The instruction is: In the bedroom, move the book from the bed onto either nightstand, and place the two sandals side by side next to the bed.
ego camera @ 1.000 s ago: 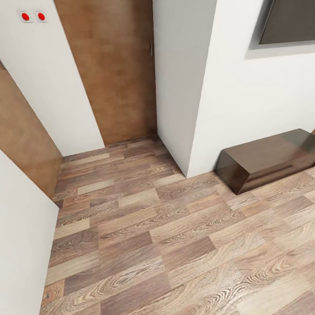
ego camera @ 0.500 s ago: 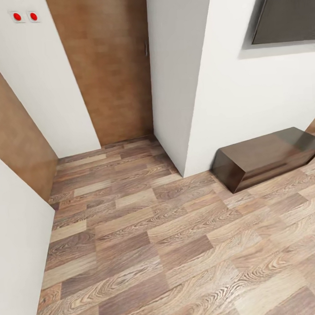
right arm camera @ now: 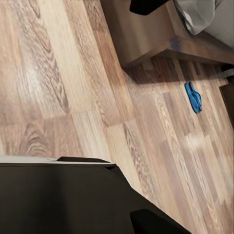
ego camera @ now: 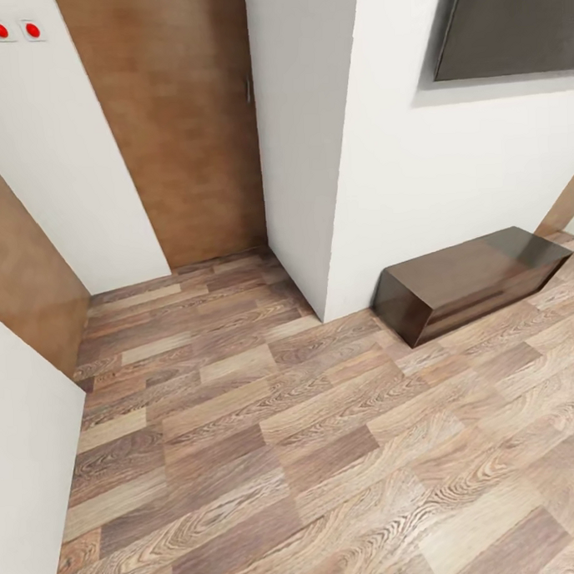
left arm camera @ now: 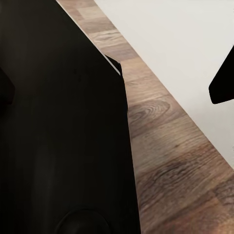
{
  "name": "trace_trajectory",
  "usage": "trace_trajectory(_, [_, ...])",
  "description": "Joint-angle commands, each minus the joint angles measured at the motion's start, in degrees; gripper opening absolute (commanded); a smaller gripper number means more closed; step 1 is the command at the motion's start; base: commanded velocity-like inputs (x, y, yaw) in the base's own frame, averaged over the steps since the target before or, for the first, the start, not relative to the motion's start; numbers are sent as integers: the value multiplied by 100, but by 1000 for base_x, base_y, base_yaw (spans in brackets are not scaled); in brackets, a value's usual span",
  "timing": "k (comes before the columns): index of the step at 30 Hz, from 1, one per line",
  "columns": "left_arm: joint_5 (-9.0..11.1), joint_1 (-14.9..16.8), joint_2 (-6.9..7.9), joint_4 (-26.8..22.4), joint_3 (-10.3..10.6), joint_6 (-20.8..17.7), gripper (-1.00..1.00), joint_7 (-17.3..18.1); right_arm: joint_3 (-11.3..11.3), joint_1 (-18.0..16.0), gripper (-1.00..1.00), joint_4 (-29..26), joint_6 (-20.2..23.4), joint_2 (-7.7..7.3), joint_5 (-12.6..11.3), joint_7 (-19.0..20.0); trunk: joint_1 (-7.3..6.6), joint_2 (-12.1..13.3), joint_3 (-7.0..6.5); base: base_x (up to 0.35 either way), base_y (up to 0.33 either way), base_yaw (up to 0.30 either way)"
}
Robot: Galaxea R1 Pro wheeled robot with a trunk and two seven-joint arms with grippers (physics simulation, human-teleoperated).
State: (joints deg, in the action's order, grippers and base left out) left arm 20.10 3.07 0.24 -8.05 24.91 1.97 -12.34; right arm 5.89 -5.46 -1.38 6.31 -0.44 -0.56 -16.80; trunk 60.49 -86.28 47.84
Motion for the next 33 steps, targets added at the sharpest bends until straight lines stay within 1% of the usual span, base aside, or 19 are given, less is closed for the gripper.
trace_trajectory(1, [56, 1, 2, -3, 50, 14, 100, -21, 48, 1, 100, -13, 53, 5, -5, -16, 0, -2, 4, 0, 0, -132])
trace_trajectory(10, [54, 1, 2, -3, 50, 16, 100, -22, 56, 1, 100, -15, 58, 28, -5, -16, 0, -2, 4, 0, 0, -123])
trace_trajectory(33, [55, 1, 2, -3, 50, 14, 100, -23, 49, 1, 100, -17, 61, 32, -5, -16, 0, -2, 4, 0, 0, -98])
